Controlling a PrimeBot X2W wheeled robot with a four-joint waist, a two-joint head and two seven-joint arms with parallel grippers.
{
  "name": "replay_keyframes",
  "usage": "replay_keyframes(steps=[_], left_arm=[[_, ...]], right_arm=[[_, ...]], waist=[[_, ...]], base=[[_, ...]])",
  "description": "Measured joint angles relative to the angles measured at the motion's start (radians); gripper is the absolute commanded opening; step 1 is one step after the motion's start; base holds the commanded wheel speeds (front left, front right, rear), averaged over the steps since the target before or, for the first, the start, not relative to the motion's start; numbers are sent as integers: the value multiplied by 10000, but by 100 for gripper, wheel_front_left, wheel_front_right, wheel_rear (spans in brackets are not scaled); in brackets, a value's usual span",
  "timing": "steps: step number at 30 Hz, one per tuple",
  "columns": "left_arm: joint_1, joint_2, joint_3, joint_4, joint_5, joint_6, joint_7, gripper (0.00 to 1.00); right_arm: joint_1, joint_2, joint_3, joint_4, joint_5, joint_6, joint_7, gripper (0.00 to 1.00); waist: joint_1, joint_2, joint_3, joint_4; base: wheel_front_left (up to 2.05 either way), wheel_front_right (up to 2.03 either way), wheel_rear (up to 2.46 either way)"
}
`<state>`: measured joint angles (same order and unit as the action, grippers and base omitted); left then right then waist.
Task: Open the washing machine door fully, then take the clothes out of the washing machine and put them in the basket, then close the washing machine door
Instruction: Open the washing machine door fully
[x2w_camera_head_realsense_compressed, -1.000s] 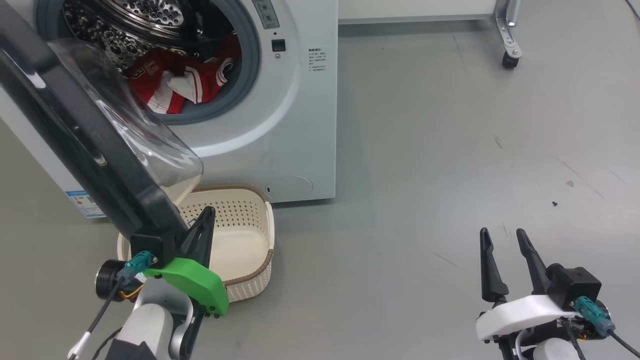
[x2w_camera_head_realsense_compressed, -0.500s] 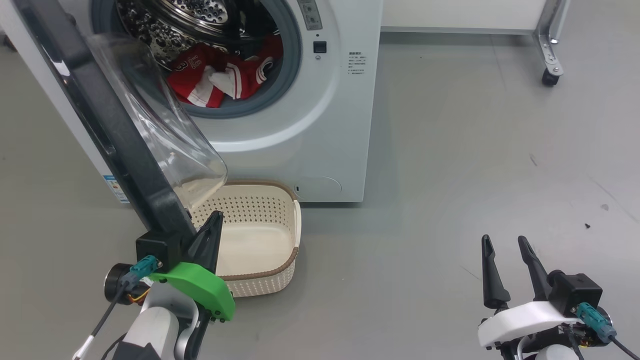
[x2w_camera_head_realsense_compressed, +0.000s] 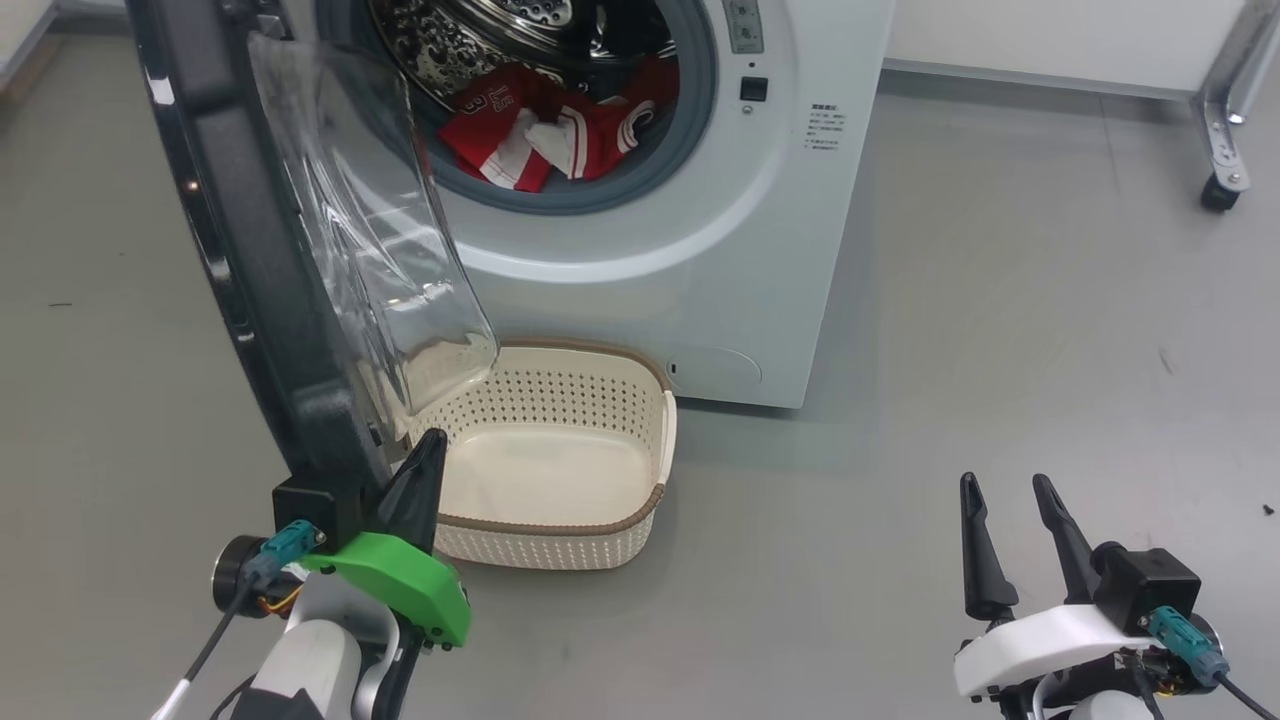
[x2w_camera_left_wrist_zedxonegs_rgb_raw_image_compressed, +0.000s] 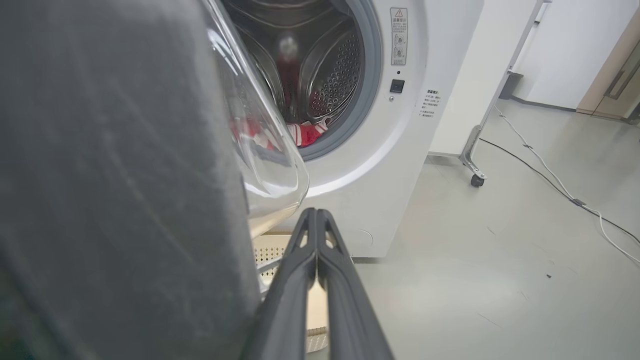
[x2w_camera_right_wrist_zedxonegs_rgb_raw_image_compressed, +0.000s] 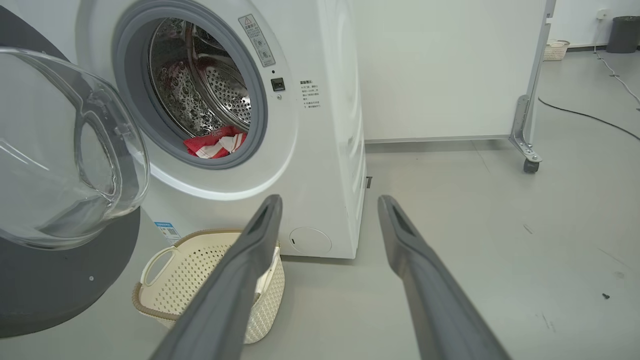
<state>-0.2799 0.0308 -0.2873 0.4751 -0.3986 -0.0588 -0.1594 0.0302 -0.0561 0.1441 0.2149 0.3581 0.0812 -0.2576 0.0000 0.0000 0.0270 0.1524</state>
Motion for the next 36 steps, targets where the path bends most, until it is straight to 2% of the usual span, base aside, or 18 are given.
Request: replay_keyframes(steps=[9, 16, 36], left_arm=[[-2, 0, 207, 169, -125, 23, -192, 0], [20, 167, 729, 234, -284, 242, -314, 0], [-76, 1026, 2759, -84, -1329, 723, -633, 0]], right_arm=[[1, 8, 8, 105, -46, 63, 0, 100], [1, 36, 272, 173, -105, 140, 0, 100], [-313, -8, 543, 184, -454, 221, 0, 100]], waist=[[0, 0, -48, 819], [0, 0, -40, 1257], [0, 0, 1238, 1277]], base=[[0, 0, 0], [0, 0, 0], [0, 0, 0]])
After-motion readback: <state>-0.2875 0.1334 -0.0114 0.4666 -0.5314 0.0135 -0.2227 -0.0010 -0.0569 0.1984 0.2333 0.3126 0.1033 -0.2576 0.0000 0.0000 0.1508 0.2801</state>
